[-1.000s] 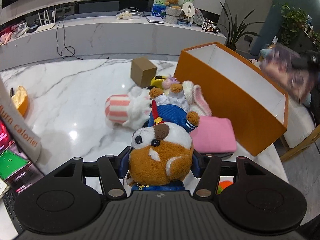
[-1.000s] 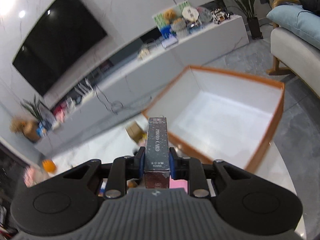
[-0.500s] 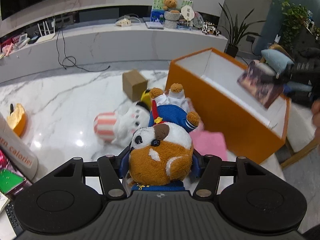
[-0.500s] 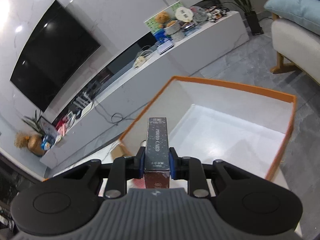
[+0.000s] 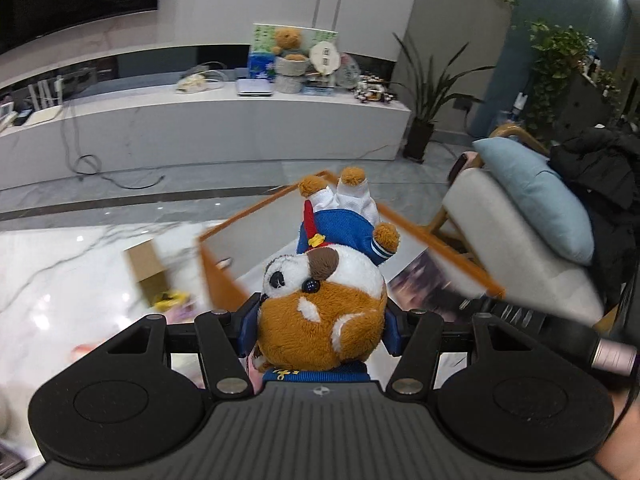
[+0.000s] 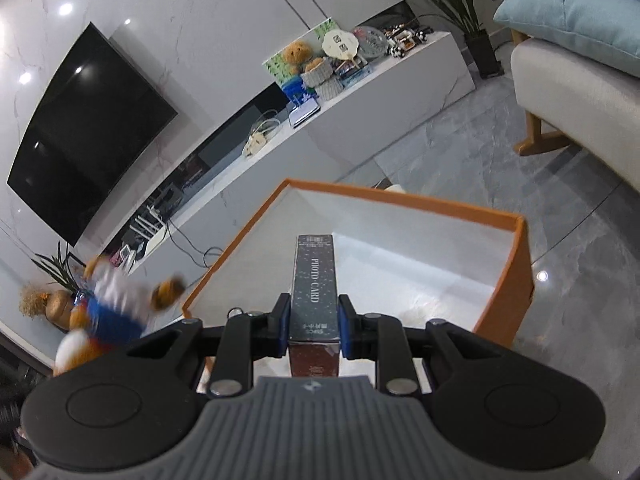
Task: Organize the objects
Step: 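Carry the plush dog and PHOTO CARD box into the orange box and open both grippers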
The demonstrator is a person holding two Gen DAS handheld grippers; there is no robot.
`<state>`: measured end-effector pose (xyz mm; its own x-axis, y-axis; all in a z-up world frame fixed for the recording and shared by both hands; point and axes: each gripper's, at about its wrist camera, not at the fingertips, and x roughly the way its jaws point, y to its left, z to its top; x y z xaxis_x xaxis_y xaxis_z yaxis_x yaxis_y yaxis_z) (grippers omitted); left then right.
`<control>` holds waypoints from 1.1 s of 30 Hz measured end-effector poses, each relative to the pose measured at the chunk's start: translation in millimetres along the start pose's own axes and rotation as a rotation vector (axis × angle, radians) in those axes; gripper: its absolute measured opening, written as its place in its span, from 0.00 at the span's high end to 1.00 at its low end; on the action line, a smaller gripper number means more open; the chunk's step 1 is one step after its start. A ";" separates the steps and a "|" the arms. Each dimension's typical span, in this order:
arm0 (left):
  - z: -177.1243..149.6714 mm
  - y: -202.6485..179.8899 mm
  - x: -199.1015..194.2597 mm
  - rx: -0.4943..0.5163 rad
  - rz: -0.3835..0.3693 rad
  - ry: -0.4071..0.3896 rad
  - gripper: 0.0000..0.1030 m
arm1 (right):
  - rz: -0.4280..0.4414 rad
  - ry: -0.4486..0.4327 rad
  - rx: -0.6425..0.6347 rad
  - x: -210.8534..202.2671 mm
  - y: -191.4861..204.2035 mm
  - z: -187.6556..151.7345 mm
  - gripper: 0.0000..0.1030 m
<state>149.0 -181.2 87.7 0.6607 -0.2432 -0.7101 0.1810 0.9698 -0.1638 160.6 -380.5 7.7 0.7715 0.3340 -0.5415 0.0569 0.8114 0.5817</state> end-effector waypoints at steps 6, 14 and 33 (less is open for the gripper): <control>8.6 -30.8 44.7 0.010 0.019 0.031 0.35 | -0.030 0.008 -0.028 4.1 -12.8 -4.5 0.76; 3.6 -58.8 72.1 0.127 0.081 0.029 0.35 | -0.085 0.030 -0.093 6.1 -9.9 -6.1 0.76; -4.4 -55.7 125.5 0.164 0.185 0.275 0.35 | -0.177 0.148 -0.344 27.4 14.4 -25.1 0.76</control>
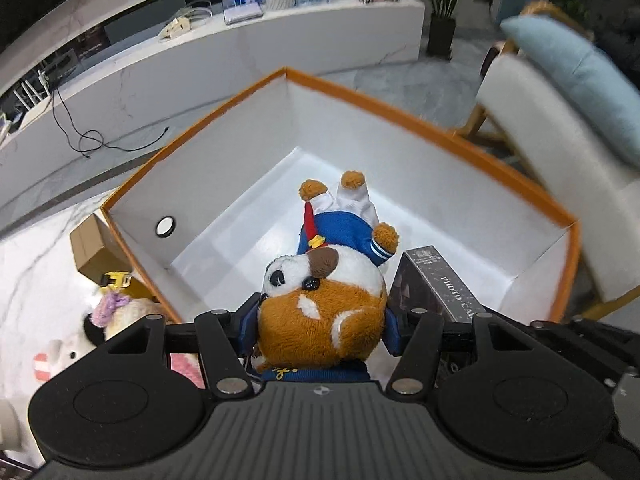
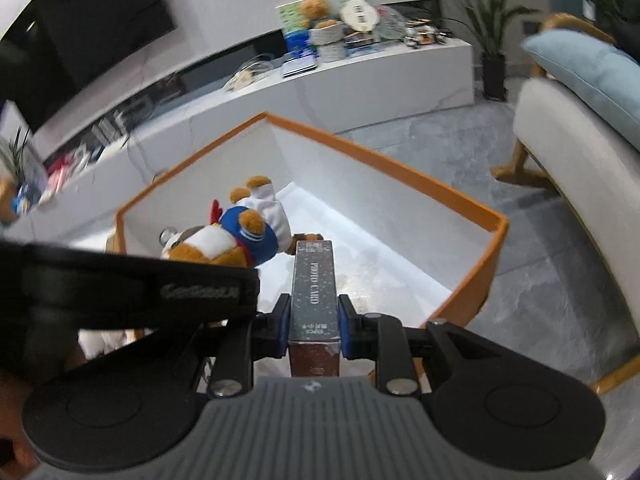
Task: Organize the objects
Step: 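Carry the plush dog and PHOTO CARD box into the orange box and open both grippers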
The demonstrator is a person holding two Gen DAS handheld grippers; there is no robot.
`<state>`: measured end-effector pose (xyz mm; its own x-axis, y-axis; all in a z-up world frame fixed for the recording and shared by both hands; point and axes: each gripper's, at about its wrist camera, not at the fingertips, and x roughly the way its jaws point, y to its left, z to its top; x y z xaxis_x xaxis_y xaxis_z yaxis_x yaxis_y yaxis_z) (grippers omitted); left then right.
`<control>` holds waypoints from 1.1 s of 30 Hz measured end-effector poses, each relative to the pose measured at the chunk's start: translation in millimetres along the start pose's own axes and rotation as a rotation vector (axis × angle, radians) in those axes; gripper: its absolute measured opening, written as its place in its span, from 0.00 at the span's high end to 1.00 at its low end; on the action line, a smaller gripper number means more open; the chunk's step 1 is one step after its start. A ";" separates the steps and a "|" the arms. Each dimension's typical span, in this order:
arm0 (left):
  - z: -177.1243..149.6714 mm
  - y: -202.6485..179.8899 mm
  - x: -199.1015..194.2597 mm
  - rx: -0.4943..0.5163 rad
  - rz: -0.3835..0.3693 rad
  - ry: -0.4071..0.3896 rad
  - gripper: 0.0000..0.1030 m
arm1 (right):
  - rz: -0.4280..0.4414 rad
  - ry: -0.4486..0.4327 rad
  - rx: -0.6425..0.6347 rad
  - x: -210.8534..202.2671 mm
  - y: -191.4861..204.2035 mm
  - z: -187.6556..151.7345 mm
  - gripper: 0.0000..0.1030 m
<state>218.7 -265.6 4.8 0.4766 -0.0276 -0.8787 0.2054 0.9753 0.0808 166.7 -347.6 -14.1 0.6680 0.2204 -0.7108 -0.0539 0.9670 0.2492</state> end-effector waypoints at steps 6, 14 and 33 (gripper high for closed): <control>-8.2 3.0 14.4 0.017 0.015 0.045 0.35 | -0.063 0.026 -0.159 7.8 20.4 -6.7 0.76; -9.0 -18.2 28.5 0.137 0.087 0.068 0.31 | -0.140 0.055 -0.357 9.7 35.8 -17.5 0.75; -16.0 64.3 -73.1 -0.035 -0.044 -0.253 0.21 | 0.045 -0.176 -0.048 -64.4 7.2 23.7 0.50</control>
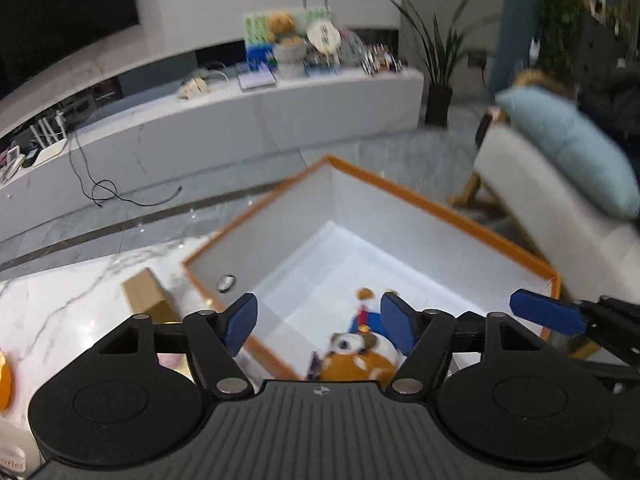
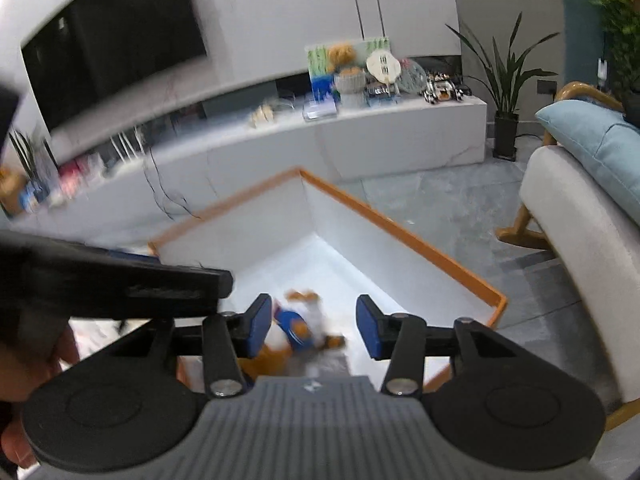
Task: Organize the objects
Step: 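Move both grippers back over the table toward the pink notebook and white jar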
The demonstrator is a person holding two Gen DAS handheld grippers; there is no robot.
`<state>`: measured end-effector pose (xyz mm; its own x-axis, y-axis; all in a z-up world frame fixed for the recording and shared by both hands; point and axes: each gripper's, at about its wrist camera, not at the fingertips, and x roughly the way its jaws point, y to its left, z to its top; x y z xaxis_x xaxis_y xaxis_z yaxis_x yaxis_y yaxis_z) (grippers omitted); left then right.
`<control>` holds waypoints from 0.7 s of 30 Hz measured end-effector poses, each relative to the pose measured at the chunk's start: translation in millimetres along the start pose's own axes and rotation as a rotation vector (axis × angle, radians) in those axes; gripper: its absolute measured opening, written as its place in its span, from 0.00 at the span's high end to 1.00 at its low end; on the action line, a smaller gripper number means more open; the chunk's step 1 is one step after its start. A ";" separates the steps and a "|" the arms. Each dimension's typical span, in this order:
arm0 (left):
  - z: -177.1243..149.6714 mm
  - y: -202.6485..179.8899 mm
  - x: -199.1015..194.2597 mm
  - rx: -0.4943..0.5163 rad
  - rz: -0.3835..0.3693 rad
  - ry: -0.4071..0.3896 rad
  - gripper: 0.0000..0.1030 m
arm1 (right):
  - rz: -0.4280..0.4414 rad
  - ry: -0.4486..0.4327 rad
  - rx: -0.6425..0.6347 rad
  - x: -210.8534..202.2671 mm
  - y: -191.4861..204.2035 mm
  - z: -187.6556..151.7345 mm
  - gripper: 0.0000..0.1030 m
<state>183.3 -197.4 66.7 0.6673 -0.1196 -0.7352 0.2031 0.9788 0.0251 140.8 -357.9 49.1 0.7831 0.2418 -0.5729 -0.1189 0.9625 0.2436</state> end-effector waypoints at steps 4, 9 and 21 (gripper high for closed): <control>-16.8 26.7 -23.2 0.008 0.010 -0.037 0.21 | 0.049 -0.031 -0.001 -19.4 13.4 -0.9 0.50; -48.3 61.3 -45.0 -0.002 0.018 -0.041 0.21 | 0.128 -0.048 -0.015 -39.3 35.1 -8.5 0.50; -134.6 107.2 -46.3 0.061 -0.013 -0.035 0.20 | 0.249 0.019 -0.401 -32.0 116.9 -56.3 0.50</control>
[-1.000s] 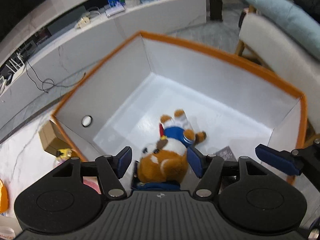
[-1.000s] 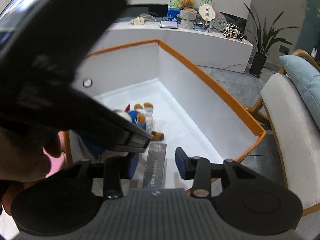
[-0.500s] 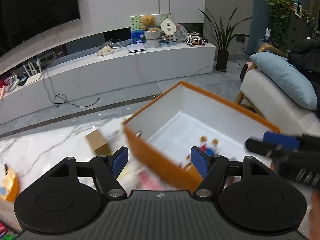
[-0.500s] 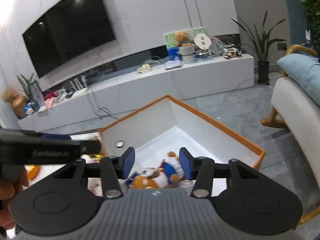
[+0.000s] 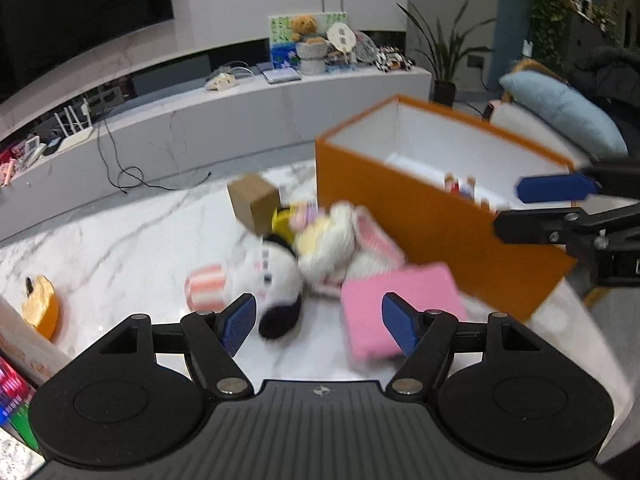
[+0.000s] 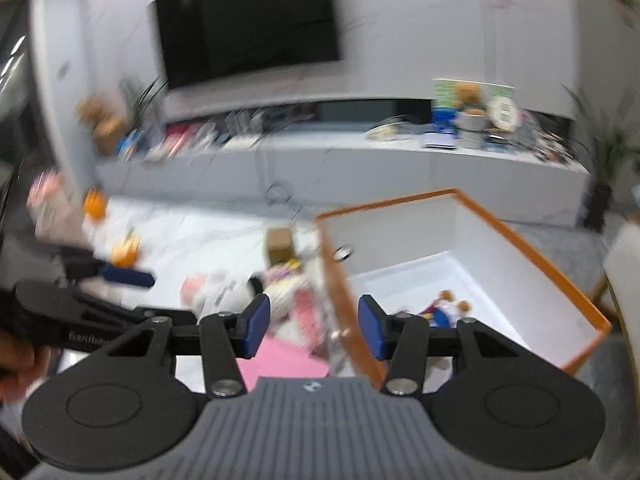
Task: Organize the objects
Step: 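Move both grippers back over the table toward the pink notebook and white jar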
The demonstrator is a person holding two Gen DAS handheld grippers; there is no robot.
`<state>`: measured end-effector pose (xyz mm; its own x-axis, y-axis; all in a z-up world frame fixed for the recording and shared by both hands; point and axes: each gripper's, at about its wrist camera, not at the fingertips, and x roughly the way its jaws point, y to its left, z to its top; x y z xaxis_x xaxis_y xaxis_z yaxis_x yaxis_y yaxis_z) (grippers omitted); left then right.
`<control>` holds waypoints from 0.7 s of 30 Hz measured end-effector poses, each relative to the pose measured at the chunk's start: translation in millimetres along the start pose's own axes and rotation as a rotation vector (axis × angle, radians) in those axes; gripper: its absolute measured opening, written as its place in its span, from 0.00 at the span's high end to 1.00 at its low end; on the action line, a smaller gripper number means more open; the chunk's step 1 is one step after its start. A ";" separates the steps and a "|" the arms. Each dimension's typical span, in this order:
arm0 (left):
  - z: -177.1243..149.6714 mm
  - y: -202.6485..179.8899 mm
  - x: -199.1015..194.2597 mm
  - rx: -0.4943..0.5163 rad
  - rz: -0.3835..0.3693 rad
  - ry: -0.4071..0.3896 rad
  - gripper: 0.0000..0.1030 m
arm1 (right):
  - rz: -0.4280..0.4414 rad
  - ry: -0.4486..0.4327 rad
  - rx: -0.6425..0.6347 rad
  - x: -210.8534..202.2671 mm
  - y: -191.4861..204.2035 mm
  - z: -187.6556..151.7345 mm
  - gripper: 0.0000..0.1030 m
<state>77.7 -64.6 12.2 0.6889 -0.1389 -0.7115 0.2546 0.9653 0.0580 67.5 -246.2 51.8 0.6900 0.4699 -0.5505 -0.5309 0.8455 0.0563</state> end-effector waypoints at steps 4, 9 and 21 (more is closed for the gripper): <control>-26.8 1.3 14.4 0.095 -0.009 0.048 0.20 | 0.051 0.106 -0.116 30.2 23.3 -9.4 0.50; -49.1 4.5 23.0 0.096 -0.097 0.105 0.20 | 0.065 0.203 -0.199 68.1 25.8 -17.3 0.46; -76.5 0.6 40.7 0.167 -0.171 0.159 0.21 | 0.105 0.230 -0.304 107.3 42.4 -21.0 0.17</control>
<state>53.9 -52.8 -70.3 0.5146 -0.2471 -0.8211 0.4750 0.8794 0.0331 108.7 -165.3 -22.4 0.5144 0.4511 -0.7293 -0.7377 0.6664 -0.1081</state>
